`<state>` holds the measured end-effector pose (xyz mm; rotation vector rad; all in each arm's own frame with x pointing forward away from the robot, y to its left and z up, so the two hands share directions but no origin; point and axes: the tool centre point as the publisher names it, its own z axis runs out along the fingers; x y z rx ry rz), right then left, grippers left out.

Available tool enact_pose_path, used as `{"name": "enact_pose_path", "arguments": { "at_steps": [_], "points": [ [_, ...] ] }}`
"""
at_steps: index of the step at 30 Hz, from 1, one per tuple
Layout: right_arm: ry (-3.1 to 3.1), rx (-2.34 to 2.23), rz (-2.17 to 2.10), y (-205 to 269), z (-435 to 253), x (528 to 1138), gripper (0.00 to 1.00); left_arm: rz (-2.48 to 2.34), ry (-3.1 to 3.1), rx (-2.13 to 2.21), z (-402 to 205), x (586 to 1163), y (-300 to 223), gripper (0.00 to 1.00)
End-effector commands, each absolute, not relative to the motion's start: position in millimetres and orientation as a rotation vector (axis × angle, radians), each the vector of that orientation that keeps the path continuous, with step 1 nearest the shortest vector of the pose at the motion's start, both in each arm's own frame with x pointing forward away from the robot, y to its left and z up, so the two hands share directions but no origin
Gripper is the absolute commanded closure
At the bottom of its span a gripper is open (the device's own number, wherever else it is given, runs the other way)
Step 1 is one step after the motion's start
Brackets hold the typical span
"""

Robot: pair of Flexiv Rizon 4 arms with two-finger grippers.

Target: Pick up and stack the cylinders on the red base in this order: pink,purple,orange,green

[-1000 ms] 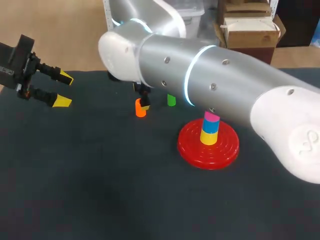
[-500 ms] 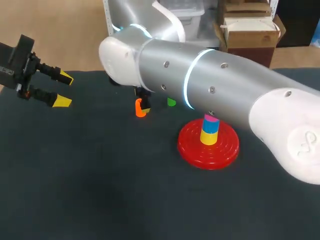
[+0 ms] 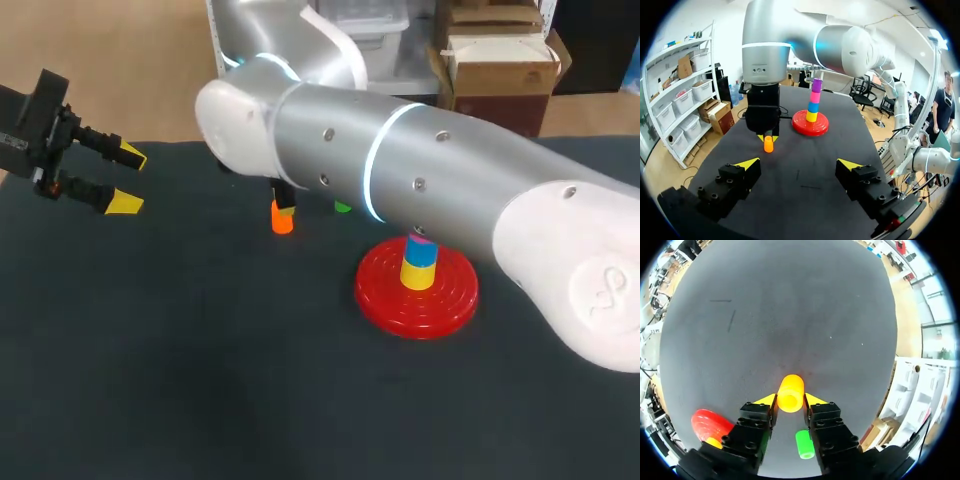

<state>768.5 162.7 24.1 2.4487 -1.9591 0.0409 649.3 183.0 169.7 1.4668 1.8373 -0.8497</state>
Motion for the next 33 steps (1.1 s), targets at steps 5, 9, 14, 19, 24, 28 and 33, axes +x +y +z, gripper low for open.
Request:
{"name": "enact_pose_path", "arguments": {
  "at_steps": [5, 9, 14, 19, 24, 28, 33],
  "points": [
    [-2.014, 2.404, -0.017, 149, 78, 770, 1.0, -0.848, 1.835, 1.466, 169, 649, 183, 0.0],
    [-2.073, 2.433, -0.002, 129, 136, 763, 1.0, -0.848, 1.835, 1.466, 169, 649, 183, 0.0],
    [-2.126, 2.466, 0.041, 92, 206, 744, 1.0, -0.848, 1.835, 1.466, 169, 649, 183, 0.0],
    [-2.188, 2.424, 0.095, 51, 242, 722, 1.0, -0.848, 1.835, 1.466, 169, 649, 183, 0.0],
    [-2.292, 2.35, 0.087, 21, 252, 701, 1.0, -0.848, 1.835, 1.466, 169, 649, 183, 0.0],
    [-2.366, 2.282, 0.069, 4, 251, 684, 1.0, -0.848, 1.835, 1.466, 169, 649, 183, 0.0],
    [-2.427, 2.232, 0.092, -9, 248, 664, 1.0, -0.848, 1.835, 1.466, 169, 649, 183, 0.0]
  ]
}}
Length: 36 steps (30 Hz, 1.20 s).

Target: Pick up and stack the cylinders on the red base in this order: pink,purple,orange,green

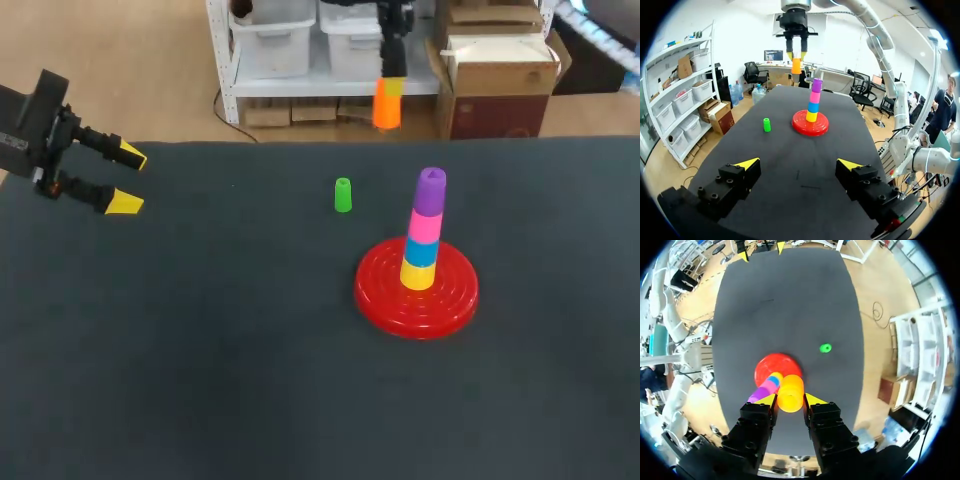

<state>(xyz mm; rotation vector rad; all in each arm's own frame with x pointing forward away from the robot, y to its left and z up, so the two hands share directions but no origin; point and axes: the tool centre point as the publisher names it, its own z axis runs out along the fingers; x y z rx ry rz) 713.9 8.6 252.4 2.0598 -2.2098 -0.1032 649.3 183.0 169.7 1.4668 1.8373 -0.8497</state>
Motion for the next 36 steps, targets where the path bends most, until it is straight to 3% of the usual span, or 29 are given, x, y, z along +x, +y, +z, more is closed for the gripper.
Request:
{"name": "enact_pose_path", "arguments": {
  "at_steps": [1, 36],
  "points": [
    [-2.44, 2.222, 0.099, -11, 248, 660, 1.0, -0.848, 1.835, 1.466, 169, 649, 183, 0.0],
    [-2.452, 2.065, 0.217, -33, 224, 650, 1.0, -0.848, 1.835, 1.466, 169, 649, 183, 0.0]
  ]
}}
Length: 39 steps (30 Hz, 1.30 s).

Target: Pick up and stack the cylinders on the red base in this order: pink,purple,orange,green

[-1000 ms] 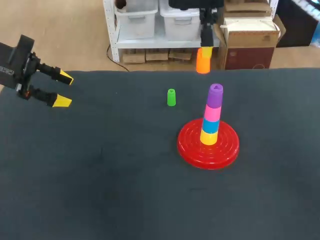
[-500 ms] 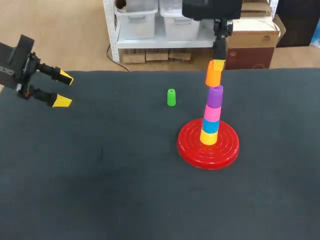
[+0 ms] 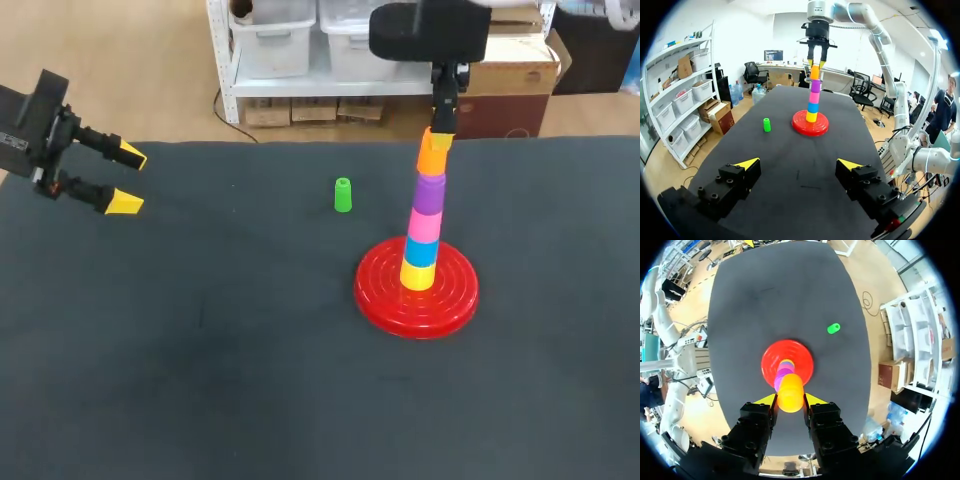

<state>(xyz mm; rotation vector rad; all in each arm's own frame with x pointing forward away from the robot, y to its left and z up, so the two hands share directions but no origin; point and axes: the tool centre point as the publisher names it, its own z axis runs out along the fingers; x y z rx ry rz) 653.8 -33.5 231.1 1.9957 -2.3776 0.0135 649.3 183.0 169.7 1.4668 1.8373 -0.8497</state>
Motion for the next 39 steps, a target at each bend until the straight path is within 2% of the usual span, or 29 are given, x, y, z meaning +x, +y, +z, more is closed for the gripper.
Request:
{"name": "enact_pose_path", "arguments": {
  "at_steps": [1, 30, 39],
  "points": [
    [-2.45, 2.067, 0.214, -33, 224, 650, 1.0, -0.848, 1.835, 1.466, 169, 649, 183, 0.0],
    [-2.417, 2.069, 0.032, -37, 234, 635, 1.0, -0.848, 1.835, 1.466, 169, 649, 183, 0.0],
    [-2.369, 2.058, 0.03, -31, 216, 642, 1.0, -0.848, 1.835, 1.466, 169, 649, 183, 0.0]
  ]
}}
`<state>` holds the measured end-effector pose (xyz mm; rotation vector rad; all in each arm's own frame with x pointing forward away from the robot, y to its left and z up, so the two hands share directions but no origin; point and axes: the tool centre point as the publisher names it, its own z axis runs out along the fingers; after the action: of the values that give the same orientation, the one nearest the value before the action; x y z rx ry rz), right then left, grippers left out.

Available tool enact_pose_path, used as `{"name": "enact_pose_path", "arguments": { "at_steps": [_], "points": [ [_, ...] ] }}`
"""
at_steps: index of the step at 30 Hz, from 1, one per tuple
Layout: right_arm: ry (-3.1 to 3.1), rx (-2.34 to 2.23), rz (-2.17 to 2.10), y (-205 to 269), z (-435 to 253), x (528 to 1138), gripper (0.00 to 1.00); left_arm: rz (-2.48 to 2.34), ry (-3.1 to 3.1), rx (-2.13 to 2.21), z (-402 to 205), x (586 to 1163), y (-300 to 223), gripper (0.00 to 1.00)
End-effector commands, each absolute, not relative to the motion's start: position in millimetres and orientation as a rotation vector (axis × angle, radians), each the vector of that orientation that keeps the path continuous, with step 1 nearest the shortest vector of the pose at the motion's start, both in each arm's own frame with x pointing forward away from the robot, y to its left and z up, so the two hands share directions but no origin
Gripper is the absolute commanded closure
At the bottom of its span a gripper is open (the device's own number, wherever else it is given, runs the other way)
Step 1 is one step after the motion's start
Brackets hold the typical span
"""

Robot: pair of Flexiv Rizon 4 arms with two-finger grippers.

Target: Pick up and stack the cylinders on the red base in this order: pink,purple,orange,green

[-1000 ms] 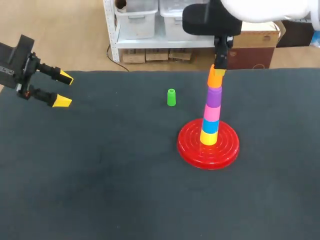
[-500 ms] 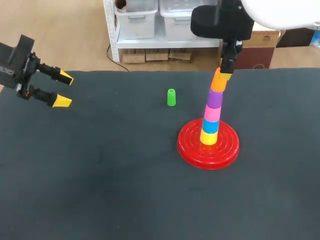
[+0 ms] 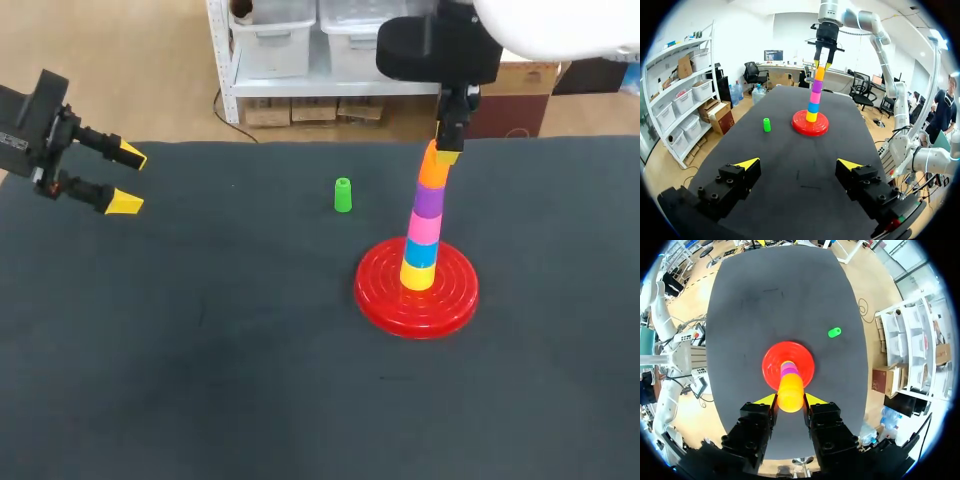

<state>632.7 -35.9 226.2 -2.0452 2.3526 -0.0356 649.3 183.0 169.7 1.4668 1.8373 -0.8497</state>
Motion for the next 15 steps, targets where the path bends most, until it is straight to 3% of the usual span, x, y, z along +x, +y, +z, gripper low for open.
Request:
{"name": "enact_pose_path", "arguments": {
  "at_steps": [1, 14, 15],
  "points": [
    [2.379, -2.067, -0.026, -31, 212, 643, 1.0, -0.848, 1.835, 1.466, 169, 649, 183, 0.0],
    [2.449, -2.102, 0.021, -34, 183, 638, 1.0, -0.848, 1.835, 1.466, 169, 649, 183, 0.0],
    [2.444, -2.117, 0.008, -34, 185, 638, 0.85, -0.848, 1.835, 1.466, 169, 649, 183, 0.0]
  ]
}}
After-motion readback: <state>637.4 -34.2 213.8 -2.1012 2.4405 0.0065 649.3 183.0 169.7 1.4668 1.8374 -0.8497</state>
